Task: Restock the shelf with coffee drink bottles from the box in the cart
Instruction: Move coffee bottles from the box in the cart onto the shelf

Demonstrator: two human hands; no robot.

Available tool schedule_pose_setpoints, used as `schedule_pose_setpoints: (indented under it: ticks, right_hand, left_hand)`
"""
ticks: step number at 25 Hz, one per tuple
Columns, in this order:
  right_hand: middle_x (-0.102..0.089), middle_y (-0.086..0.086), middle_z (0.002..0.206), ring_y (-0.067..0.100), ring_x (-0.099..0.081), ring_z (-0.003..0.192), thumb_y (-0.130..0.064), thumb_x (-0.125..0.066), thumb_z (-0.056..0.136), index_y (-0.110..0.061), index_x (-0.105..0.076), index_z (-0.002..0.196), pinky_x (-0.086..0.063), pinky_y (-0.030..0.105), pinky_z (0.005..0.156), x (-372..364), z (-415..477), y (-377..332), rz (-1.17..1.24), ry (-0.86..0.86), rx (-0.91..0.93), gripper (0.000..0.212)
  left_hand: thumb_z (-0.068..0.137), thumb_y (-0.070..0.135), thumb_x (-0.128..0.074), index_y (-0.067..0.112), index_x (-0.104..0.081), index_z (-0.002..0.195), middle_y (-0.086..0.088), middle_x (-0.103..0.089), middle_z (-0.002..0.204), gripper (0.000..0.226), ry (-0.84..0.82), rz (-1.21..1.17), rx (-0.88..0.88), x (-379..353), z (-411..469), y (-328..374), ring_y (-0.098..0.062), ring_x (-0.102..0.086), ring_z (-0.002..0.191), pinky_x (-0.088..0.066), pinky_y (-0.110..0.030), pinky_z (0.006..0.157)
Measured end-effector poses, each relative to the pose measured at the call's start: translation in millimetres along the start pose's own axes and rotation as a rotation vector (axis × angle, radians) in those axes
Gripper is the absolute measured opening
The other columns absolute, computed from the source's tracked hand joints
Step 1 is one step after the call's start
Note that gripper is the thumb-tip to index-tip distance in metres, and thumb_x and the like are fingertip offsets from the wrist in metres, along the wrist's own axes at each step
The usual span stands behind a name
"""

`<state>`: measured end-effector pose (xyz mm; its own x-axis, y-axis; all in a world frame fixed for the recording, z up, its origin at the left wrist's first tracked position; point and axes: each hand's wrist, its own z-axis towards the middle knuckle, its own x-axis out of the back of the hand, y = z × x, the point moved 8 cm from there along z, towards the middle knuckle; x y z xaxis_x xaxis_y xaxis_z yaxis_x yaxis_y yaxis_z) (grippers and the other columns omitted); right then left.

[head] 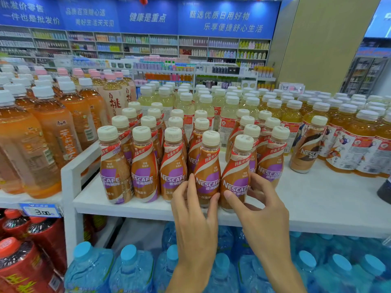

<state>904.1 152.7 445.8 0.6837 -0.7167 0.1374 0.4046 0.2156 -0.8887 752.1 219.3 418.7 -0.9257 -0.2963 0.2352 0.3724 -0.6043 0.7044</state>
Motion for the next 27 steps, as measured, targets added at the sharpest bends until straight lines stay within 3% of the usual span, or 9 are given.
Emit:
schedule_pose_setpoints:
  ticks: [8, 15, 19, 27]
  right_hand:
    - [-0.061, -0.031, 0.111, -0.016, -0.059, 0.105, -0.031, -0.087, 0.075, -0.042, -0.056, 0.125, -0.050, 0.004, 0.069, -13.6, 4.0, 3.7, -0.016, 0.019, 0.037, 0.059]
    - [-0.066, -0.016, 0.122, -0.006, -0.061, 0.110, -0.037, -0.086, 0.076, -0.034, -0.058, 0.133, -0.056, 0.011, 0.076, -14.9, 4.1, 8.6, -0.052, 0.043, 0.043, 0.064]
    - [-0.065, -0.015, 0.124, -0.005, -0.061, 0.110, -0.039, -0.084, 0.077, -0.032, -0.055, 0.136, -0.054, 0.009, 0.077, -15.6, 3.8, 9.3, -0.074, 0.043, 0.044, 0.066]
    - [-0.064, -0.012, 0.127, 0.002, -0.062, 0.113, -0.042, -0.082, 0.077, -0.030, -0.053, 0.139, -0.059, 0.019, 0.085, -15.1, 3.5, 8.5, -0.109, 0.034, 0.037, 0.069]
  left_hand:
    - [0.090, 0.016, -0.068, 0.007, -0.041, 0.148, -0.005, -0.042, 0.127, 0.064, 0.060, 0.032, -0.133, 1.0, -1.0, 5.2, -0.011, -0.047, 0.119, -0.051, -0.031, 0.096]
    - [0.094, 0.021, -0.059, 0.010, -0.040, 0.150, -0.004, -0.042, 0.125, 0.059, 0.047, 0.017, -0.155, 1.6, 4.6, 0.4, -0.013, -0.050, 0.116, -0.059, -0.038, 0.088]
    - [0.094, 0.021, -0.062, 0.015, -0.037, 0.152, -0.003, -0.042, 0.128, 0.063, 0.007, -0.037, -0.107, -0.3, 3.4, -6.7, -0.021, -0.051, 0.123, -0.058, -0.041, 0.093]
    - [0.093, 0.019, -0.068, 0.027, -0.033, 0.153, 0.005, -0.039, 0.133, 0.070, -0.056, -0.100, -0.039, -1.3, 3.7, -13.7, -0.023, -0.050, 0.127, -0.057, -0.040, 0.095]
